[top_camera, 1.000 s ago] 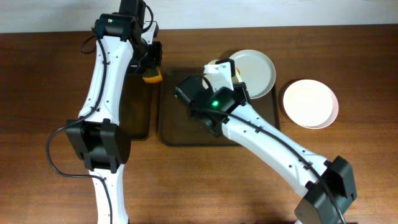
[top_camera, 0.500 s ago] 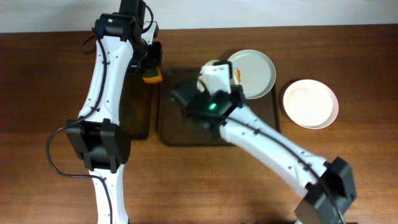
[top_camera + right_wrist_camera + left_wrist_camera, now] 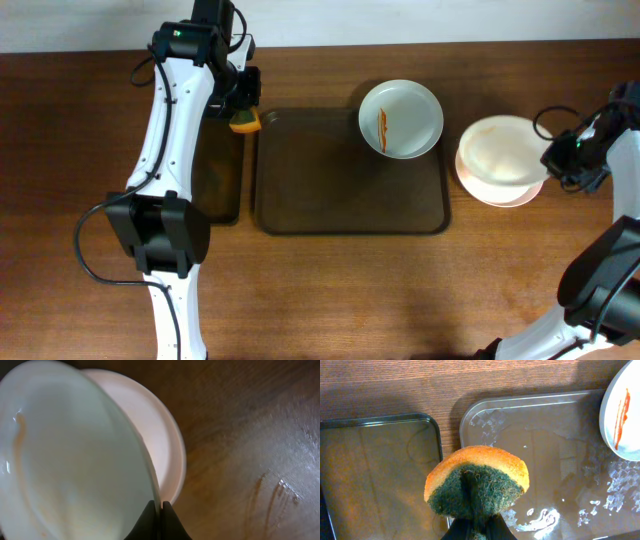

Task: Clean dirty plates on tray and stack at the side
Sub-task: 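Lift the plate with the right gripper and stack it on the first plate, then grip the last plate's rim with the right gripper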

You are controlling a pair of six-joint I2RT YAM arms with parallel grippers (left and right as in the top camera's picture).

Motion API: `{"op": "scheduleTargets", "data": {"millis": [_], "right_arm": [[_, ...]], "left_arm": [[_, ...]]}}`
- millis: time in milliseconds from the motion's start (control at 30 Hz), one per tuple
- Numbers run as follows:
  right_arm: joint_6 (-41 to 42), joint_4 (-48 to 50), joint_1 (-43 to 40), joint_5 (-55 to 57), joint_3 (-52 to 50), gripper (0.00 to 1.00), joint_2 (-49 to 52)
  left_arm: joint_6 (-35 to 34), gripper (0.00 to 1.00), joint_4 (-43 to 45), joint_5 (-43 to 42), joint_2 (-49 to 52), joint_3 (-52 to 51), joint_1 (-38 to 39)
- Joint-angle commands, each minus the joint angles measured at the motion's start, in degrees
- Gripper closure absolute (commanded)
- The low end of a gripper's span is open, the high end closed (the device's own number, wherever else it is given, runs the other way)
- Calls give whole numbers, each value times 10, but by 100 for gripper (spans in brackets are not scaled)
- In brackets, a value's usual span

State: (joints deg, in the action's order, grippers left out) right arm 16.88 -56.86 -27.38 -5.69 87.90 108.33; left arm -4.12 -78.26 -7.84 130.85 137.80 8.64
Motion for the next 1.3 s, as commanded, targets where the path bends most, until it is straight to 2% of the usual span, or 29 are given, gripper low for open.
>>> {"op": "scheduleTargets", "data": {"millis": [0, 33, 67, 100, 133, 200, 267, 400, 433, 533, 667, 733, 867, 967, 1033, 1100, 1133, 1200, 1267], "right_arm": [[1, 44, -8, 27, -57, 96, 7], [1, 58, -7, 25, -69, 86, 8], [0, 68, -5, 17, -75, 70, 8], [0, 73, -1, -4, -73, 64, 8], [-20, 73, 8, -70, -56, 62, 8], [-31, 70, 48, -175, -14, 65, 6], [0, 111, 137, -162, 1, 65, 7], [188, 151, 306, 119, 1, 65, 27], [219, 151, 332, 157, 1, 65, 42], [268, 174, 366, 140, 1, 65, 115], [267, 164, 365, 105, 1, 66, 131], [266, 129, 368, 67, 1, 69, 132], [192, 45, 386, -42, 1, 79, 132], [146, -24, 441, -110, 1, 79, 131], [86, -38, 470, -117, 17, 71, 117], [23, -70, 448, -86, 95, 58, 112], [-24, -50, 434, -42, 128, 49, 112], [-86, 22, 426, -17, 130, 36, 116], [-181, 51, 425, -11, 130, 33, 150]], "left_arm": [[-5, 100, 2, 4, 5, 6, 1], [-5, 100, 2, 4, 5, 6, 1], [-5, 100, 3, 4, 5, 6, 1], [-5, 100, 5, 4, 5, 6, 1], [-5, 100, 7, 4, 5, 6, 1], [-5, 100, 8, 4, 5, 6, 1], [-6, 100, 9, 4, 5, 6, 1], [-5, 100, 16, 4, 8, 6, 1], [-6, 100, 15, 4, 11, 6, 1], [-6, 100, 12, 2, 34, 6, 5], [-6, 100, 13, 2, 40, 6, 6], [-6, 100, 13, 2, 40, 6, 6], [-5, 100, 12, 2, 40, 6, 6], [-5, 100, 12, 2, 40, 6, 6], [-5, 100, 12, 2, 40, 6, 6], [-6, 100, 13, 2, 40, 6, 6], [-6, 100, 13, 2, 40, 6, 6], [-6, 100, 13, 2, 40, 6, 6], [-6, 100, 12, 2, 40, 6, 6]]}}
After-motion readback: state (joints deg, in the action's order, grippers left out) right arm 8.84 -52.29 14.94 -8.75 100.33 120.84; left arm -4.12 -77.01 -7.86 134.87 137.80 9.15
